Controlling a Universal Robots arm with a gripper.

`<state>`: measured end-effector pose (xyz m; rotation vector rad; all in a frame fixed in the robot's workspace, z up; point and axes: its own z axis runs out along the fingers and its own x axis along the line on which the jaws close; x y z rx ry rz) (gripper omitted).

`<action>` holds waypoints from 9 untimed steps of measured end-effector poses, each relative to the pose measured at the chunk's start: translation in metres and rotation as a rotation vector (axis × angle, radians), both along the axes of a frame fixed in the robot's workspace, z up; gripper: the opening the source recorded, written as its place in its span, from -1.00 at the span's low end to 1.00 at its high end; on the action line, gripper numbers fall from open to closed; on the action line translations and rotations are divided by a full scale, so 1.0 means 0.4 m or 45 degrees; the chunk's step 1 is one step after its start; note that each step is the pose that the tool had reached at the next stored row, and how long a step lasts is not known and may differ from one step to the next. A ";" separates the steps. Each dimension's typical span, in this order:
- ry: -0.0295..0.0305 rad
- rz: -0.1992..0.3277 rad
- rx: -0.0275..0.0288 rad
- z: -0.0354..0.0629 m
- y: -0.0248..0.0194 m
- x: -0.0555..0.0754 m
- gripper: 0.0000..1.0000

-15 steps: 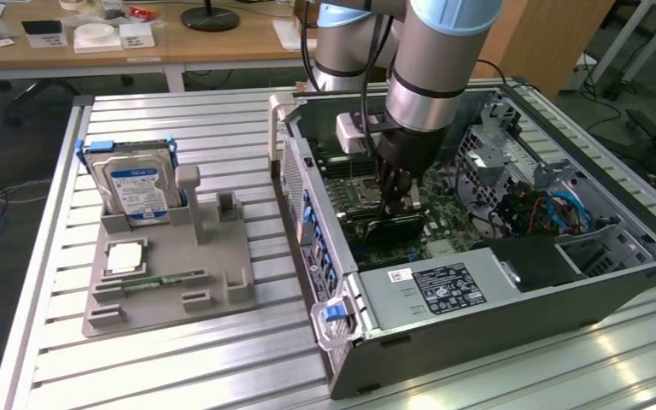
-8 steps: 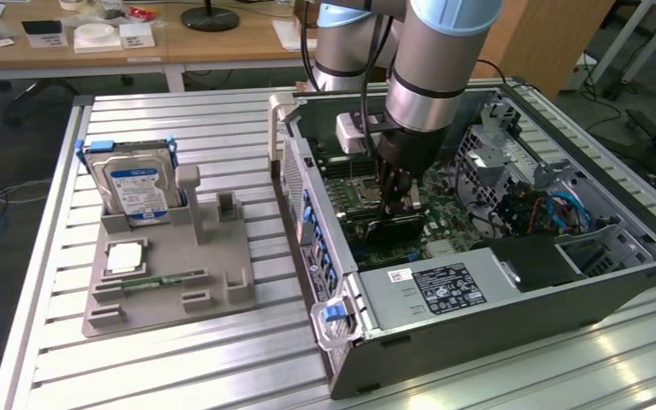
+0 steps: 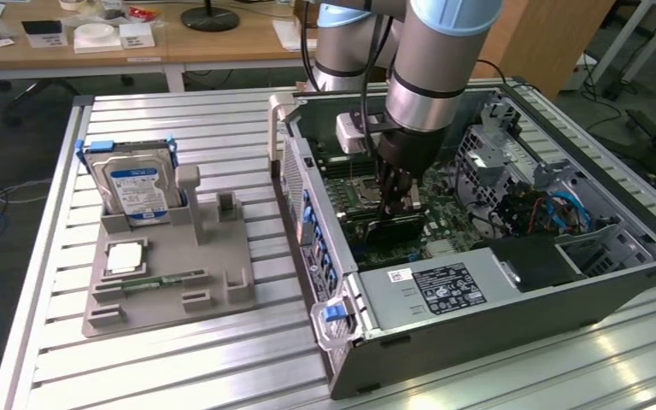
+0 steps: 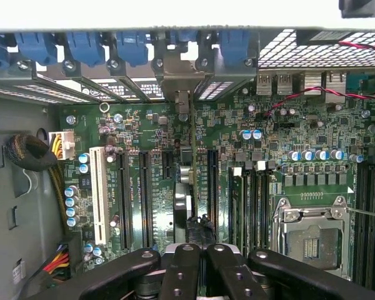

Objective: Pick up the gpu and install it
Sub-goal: 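Press down on the gpu until it lock into place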

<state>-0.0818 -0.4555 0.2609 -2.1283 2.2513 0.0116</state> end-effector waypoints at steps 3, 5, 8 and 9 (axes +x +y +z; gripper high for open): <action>0.0000 0.000 0.0000 0.000 0.000 0.000 -0.79; 0.0001 0.000 0.0000 0.000 0.000 0.000 -0.79; -0.0001 0.000 0.0001 0.000 0.000 0.000 -0.79; 0.0000 0.000 0.0001 0.000 0.000 0.000 -0.79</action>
